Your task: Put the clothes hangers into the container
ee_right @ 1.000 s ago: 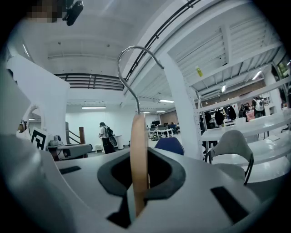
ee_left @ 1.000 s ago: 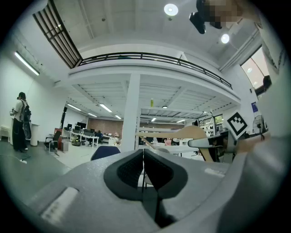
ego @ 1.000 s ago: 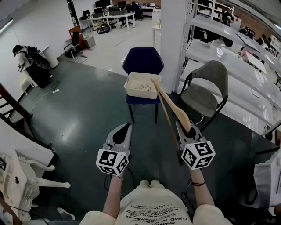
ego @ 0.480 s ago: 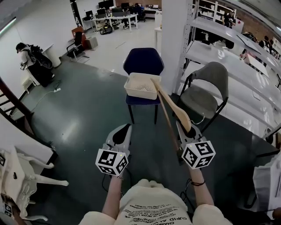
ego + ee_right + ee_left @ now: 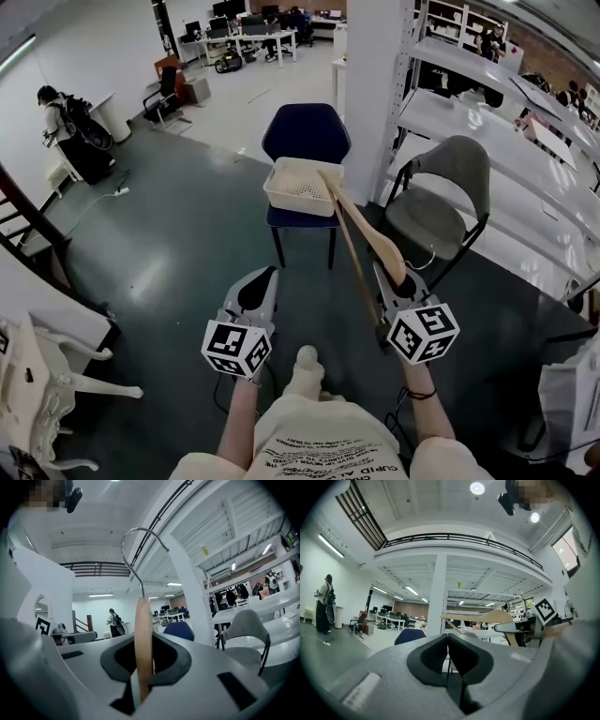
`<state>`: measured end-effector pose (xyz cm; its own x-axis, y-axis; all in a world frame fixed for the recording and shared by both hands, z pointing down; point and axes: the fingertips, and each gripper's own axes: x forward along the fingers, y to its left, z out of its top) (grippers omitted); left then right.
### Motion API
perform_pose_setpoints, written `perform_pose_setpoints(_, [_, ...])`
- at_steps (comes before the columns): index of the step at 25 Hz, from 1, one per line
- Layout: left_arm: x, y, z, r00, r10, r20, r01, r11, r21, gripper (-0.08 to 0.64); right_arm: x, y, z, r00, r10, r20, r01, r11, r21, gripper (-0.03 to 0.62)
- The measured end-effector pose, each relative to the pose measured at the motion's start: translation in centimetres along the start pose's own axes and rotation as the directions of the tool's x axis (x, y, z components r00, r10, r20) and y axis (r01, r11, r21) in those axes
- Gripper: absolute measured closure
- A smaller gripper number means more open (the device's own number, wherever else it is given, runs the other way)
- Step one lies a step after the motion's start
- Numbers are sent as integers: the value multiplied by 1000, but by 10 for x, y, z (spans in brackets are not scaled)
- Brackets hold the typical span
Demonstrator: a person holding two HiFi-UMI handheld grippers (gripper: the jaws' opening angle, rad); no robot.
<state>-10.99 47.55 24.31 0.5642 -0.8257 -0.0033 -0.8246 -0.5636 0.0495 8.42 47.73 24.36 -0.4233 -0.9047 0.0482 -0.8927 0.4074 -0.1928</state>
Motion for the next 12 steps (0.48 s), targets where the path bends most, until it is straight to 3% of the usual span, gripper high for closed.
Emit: perform_pose_setpoints(12, [84, 73, -27, 999, 25, -37, -27, 998, -52, 537, 106, -40, -19, 998, 23, -60, -19, 998, 59, 554])
